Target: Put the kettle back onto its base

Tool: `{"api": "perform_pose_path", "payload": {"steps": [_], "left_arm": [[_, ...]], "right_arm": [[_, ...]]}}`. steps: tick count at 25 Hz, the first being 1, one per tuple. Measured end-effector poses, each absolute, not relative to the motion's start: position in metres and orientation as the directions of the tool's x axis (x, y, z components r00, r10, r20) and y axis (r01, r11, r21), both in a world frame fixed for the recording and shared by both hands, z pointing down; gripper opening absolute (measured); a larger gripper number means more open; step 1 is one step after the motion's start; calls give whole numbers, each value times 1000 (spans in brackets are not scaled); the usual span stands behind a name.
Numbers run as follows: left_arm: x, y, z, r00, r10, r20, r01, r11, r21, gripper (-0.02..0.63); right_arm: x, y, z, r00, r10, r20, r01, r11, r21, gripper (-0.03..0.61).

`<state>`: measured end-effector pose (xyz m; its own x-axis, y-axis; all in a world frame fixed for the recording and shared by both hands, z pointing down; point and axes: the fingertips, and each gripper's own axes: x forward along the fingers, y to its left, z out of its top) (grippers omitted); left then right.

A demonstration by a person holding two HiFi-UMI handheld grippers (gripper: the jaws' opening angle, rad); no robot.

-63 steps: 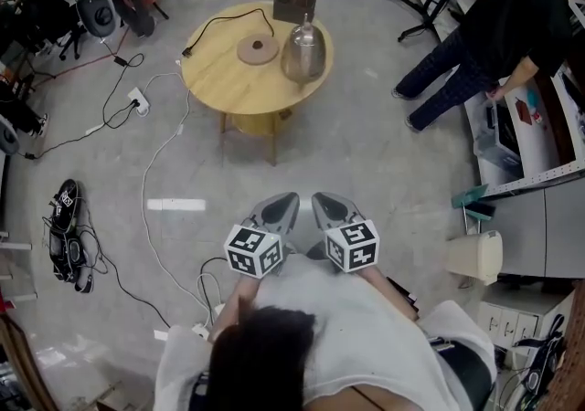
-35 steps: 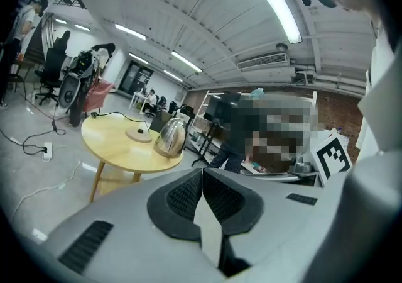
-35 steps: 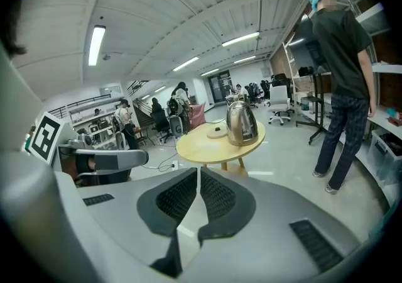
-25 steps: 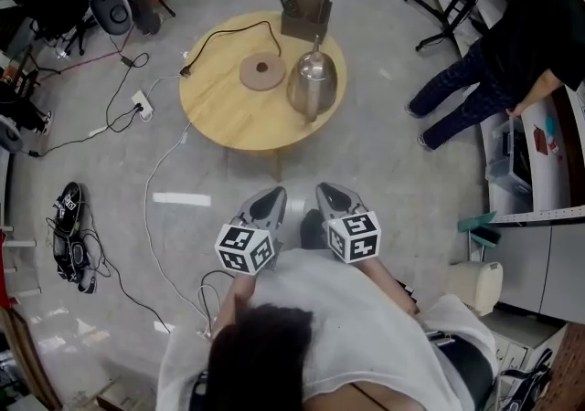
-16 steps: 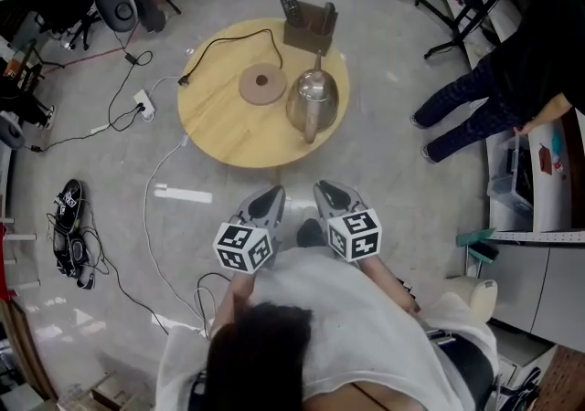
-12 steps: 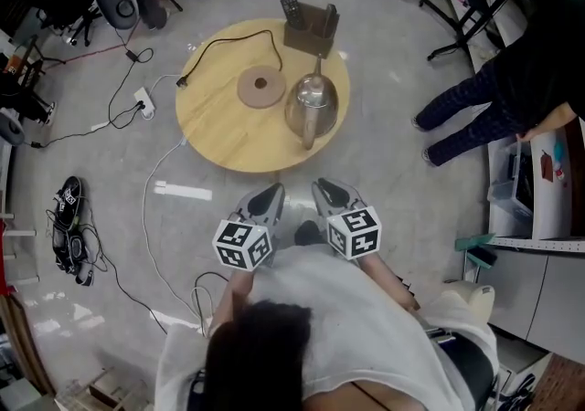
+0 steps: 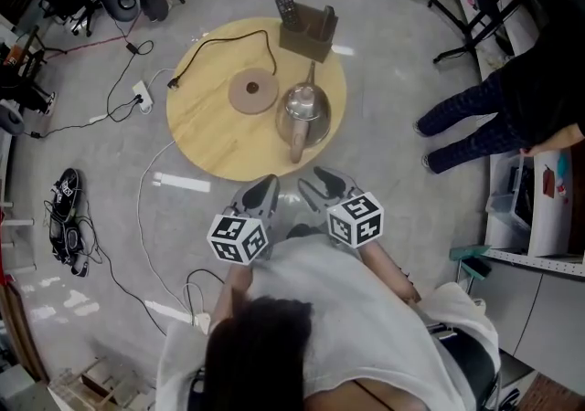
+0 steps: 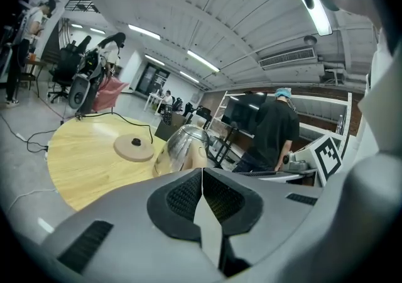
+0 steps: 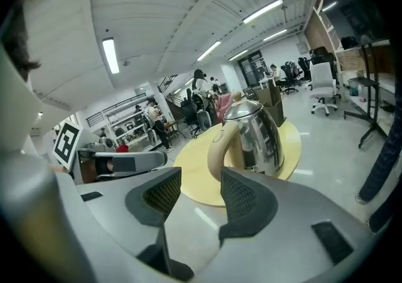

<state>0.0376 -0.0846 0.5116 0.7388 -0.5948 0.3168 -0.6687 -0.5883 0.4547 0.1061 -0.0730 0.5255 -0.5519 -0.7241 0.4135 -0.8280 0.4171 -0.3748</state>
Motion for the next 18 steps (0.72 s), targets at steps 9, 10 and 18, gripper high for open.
{"api": "perform_pose_path", "payload": {"steps": [9,10,18], "left_arm": [[45,-104,517,688,-648,327,-714,-521,468,26],[46,-106,517,684,-650,329,-717,-518,467,27],[35,-122,515,645,-690,328,-745,-474,469,26]], "right_arm": [[111,-100,535,-631,-670,392,-770,478,-423,210],[109,-102,535,-646,-657,389,-758,489,-432,212],[110,-125,544,-663,-628,407,-747,528,-404,219]]}}
